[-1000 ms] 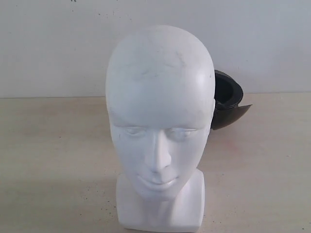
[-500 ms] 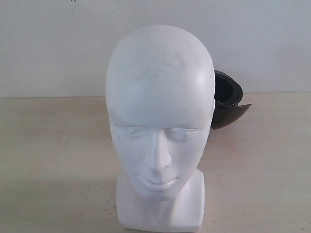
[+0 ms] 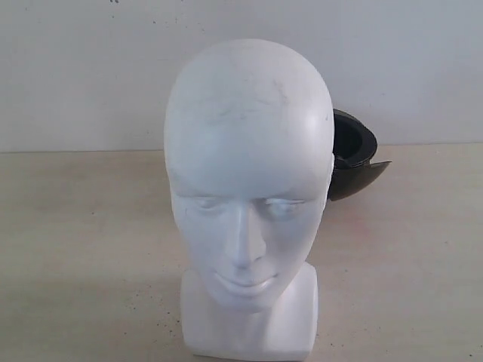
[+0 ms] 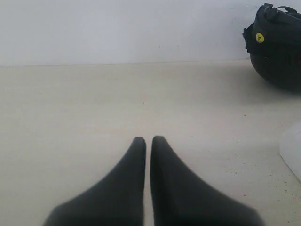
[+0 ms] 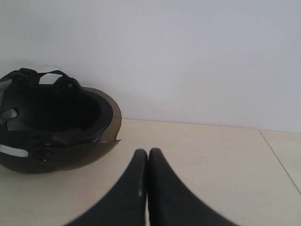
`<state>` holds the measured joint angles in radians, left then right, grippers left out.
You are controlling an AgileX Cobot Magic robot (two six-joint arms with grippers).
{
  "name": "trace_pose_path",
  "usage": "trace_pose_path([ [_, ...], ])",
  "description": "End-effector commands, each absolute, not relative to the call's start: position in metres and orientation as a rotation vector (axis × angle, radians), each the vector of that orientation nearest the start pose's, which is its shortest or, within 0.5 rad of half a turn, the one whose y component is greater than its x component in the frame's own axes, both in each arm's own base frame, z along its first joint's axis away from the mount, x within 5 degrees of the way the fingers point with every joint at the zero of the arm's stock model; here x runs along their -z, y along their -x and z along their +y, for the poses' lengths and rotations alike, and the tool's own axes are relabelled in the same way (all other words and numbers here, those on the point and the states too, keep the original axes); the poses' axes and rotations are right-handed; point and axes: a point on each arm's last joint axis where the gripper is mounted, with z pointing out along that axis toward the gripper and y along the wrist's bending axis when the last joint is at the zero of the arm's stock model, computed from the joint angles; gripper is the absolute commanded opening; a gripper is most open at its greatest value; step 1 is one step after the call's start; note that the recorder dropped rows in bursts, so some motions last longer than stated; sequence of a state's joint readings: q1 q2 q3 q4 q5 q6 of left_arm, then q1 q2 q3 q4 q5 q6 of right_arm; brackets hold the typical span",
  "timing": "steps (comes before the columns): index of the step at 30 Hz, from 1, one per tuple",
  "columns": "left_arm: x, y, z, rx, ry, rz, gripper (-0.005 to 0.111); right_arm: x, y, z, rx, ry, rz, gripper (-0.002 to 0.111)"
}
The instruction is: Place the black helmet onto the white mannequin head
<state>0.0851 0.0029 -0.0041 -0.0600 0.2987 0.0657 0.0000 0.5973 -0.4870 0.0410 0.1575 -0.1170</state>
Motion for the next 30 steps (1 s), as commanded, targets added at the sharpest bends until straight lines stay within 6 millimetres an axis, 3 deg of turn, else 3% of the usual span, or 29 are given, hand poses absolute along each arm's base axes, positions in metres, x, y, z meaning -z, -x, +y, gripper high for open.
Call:
trace_pose_path([
  [1, -0.186, -0.054, 0.003, -0.038, 0.073, 1.781, 0.004, -0.318, -0.13, 0.0, 0.047, 0.062, 1.72, 0.0],
  [16, -0.186, -0.054, 0.003, -0.038, 0.073, 1.781, 0.004, -0.325, -0.137, 0.0, 0.05, 0.058, 1.668, 0.0],
  [23, -0.186, -0.054, 0.003, -0.038, 0.073, 1.781, 0.004, -0.324, -0.175, 0.001, 0.065, 0.118, 1.94, 0.0],
  [30, -0.186, -0.054, 0.003, -0.038, 0.073, 1.781, 0.004, -0.329, -0.227, 0.008, 0.096, 0.408, 2.107, 0.0],
])
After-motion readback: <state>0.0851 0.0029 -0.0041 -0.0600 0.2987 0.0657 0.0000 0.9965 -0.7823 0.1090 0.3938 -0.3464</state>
